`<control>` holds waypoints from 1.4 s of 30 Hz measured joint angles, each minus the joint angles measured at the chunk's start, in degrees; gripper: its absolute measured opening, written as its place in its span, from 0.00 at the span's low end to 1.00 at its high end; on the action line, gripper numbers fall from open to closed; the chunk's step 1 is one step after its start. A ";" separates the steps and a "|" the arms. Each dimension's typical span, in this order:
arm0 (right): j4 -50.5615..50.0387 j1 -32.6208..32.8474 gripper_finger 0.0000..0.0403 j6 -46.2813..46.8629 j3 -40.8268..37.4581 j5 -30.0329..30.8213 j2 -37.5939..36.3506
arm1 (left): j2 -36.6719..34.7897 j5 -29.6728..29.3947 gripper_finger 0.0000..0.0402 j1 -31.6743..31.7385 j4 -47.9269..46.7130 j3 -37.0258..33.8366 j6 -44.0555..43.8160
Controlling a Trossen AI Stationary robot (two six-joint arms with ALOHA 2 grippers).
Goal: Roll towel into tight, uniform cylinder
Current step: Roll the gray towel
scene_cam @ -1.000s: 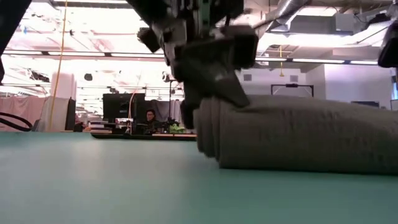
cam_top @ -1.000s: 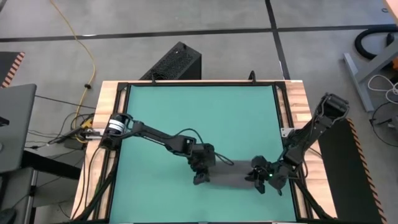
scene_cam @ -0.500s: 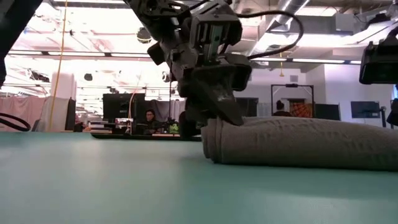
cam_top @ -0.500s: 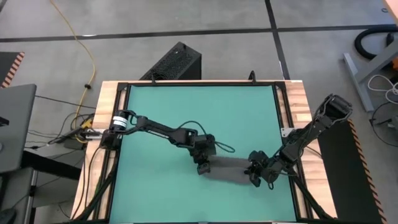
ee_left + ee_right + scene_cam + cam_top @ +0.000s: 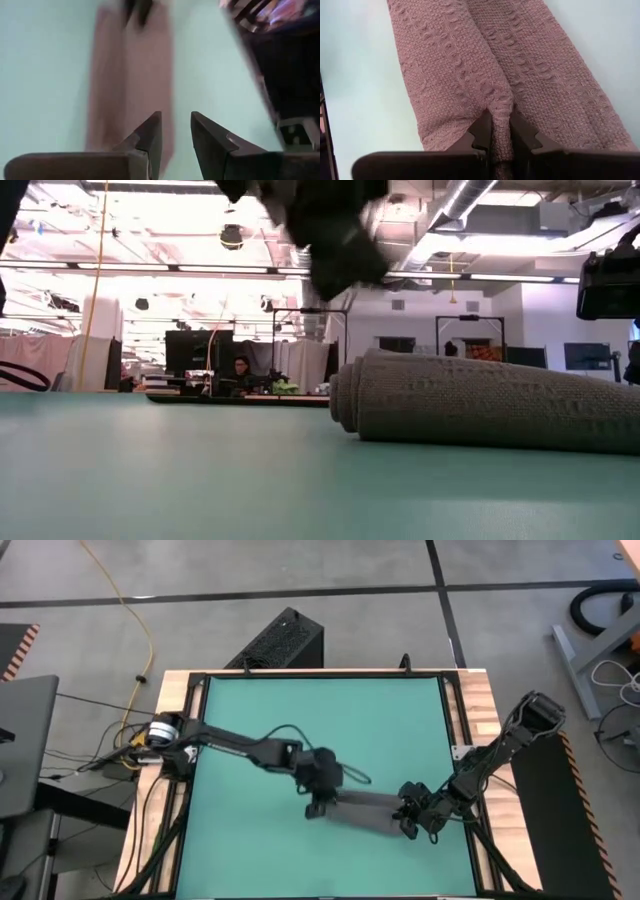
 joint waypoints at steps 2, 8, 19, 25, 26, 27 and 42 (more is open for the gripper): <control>0.00 0.00 0.14 -0.02 0.00 0.00 0.00 | 0.61 -1.96 0.21 -2.00 6.41 0.00 2.10; 0.15 -0.01 0.15 -0.22 -0.04 -0.02 0.02 | 7.81 -3.50 0.11 -2.80 16.84 -0.05 2.78; 1.89 0.04 0.16 -7.27 -0.24 0.63 0.11 | 12.41 3.79 0.00 2.40 19.58 -0.09 1.52; 2.31 -0.89 0.16 -6.05 -0.31 0.57 0.15 | 12.75 9.80 0.00 2.03 27.16 0.09 3.81; 2.14 -1.23 0.16 -4.89 -0.31 0.41 0.15 | 13.35 11.02 0.00 1.59 29.11 0.16 4.09; 2.03 -1.45 0.16 -4.10 -0.31 0.33 0.15 | 13.98 11.57 0.00 1.09 29.81 0.20 4.33; 1.91 -2.69 0.25 2.83 -0.36 -1.50 -0.65 | 19.78 6.27 0.00 3.18 29.11 0.11 4.34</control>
